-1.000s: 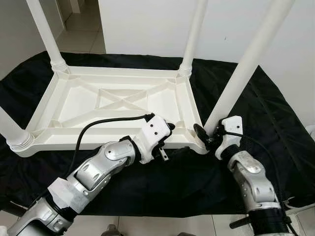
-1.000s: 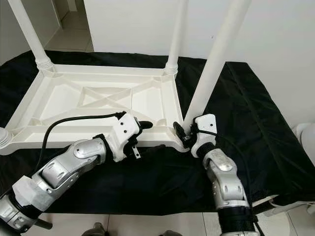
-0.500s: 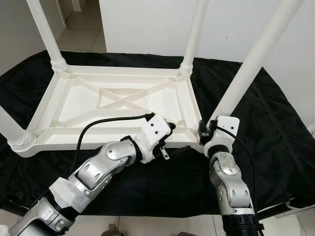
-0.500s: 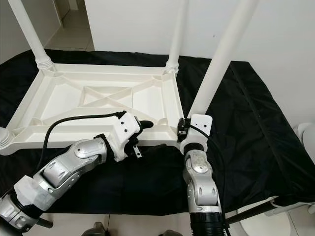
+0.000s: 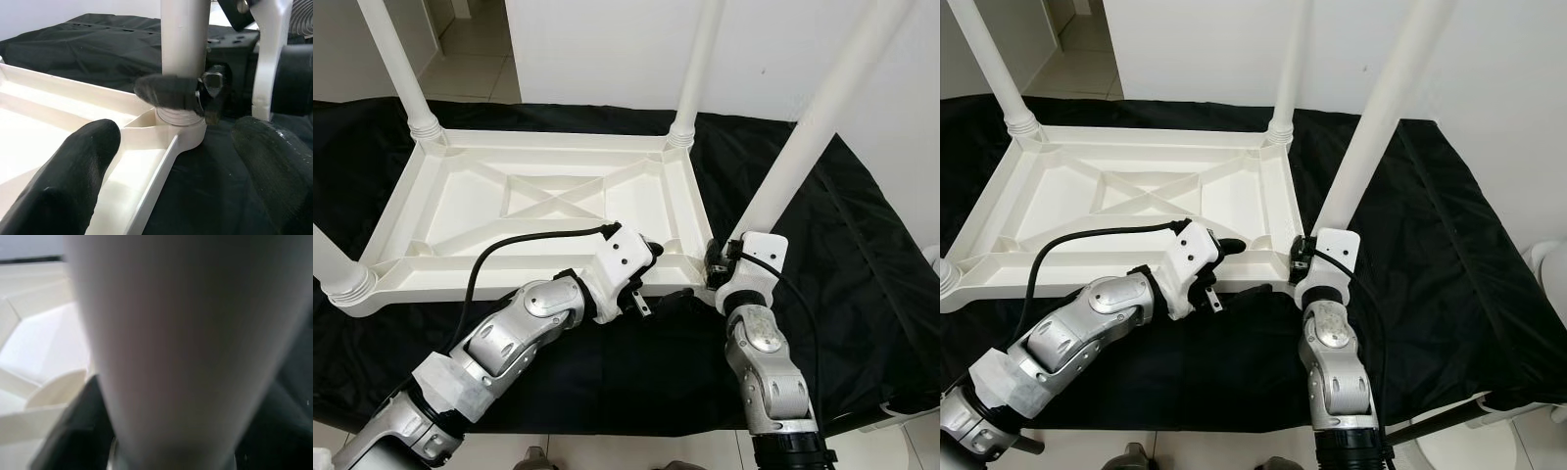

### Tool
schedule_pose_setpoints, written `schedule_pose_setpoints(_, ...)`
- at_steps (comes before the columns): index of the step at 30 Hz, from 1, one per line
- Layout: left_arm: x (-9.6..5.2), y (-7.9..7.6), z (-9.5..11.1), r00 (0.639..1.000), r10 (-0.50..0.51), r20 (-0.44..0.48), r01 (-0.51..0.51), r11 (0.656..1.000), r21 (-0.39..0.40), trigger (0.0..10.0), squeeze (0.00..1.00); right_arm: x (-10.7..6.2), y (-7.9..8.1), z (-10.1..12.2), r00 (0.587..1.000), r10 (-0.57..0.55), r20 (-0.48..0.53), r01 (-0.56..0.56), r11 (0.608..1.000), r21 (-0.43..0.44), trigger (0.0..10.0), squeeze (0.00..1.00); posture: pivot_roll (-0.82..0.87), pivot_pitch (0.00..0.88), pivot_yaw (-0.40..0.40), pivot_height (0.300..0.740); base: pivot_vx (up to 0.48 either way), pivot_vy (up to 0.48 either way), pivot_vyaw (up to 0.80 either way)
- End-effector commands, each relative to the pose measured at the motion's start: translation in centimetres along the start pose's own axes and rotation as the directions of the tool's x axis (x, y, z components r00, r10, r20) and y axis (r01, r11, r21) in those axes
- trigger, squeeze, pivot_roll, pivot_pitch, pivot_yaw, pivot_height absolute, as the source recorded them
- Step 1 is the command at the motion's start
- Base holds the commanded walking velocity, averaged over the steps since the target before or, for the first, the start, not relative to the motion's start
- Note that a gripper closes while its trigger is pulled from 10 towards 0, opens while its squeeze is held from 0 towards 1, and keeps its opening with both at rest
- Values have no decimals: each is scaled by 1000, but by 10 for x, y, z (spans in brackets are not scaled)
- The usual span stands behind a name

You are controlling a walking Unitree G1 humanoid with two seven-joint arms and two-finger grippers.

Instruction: Building children table

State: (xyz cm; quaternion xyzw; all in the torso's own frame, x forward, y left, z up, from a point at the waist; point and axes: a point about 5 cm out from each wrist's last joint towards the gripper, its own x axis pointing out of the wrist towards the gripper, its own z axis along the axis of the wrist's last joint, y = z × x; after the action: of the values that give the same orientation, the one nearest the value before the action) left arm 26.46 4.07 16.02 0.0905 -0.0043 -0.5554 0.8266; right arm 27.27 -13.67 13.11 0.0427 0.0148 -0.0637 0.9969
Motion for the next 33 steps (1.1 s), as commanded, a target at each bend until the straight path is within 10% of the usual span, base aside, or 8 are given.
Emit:
schedule_pose_setpoints(1, 1, -7, 1, 984, -181, -12, 181, 983, 17, 10000, 0, -3, 5, 0, 1000, 9, -3, -9, 998, 63, 10000, 1000, 10, 17, -54, 740, 0, 0, 0)
schedule_pose_setpoints(8, 4, -5, 1, 990, -143, -12, 143, 990, 5, 10000, 0, -5, -7, 8, 994, 86, 61, -87, 996, 17, 10000, 1000, 11, 16, -49, 740, 0, 0, 0)
schedule_pose_setpoints(9, 4, -4, 1, 991, -137, -14, 137, 991, 6, 10000, 0, -5, -16, 8, 990, 118, 75, -117, 993, -17, 10000, 431, 16, 16, -45, 740, 0, 0, 0)
schedule_pose_setpoints(12, 4, -4, 1, 991, -133, -15, 133, 991, 7, 10000, 0, -5, -21, 9, 987, 139, 82, -136, 990, -39, 10000, 431, 16, 16, -45, 740, 0, 0, 0)
schedule_pose_setpoints(13, 4, -3, 1, 992, -128, -16, 128, 992, 10, 10000, 0, -5, -27, 8, 982, 168, 85, -162, 984, -71, 10000, 0, 19, 16, -44, 740, 0, 0, 0)
schedule_pose_setpoints(31, 7, -1, 2, 991, -130, -22, 130, 991, 6, 10000, 0, 13, -31, 2, 817, 576, 21, -561, 803, -202, 10000, 0, 12, 12, -36, 740, 0, 0, 0)
schedule_pose_setpoints(33, 8, -1, 3, 991, -132, -18, 132, 991, 8, 10000, 0, 19, -29, -1, 795, 606, 2, -591, 775, -225, 4353, 0, 16, 7, -38, 740, 0, 0, 0)
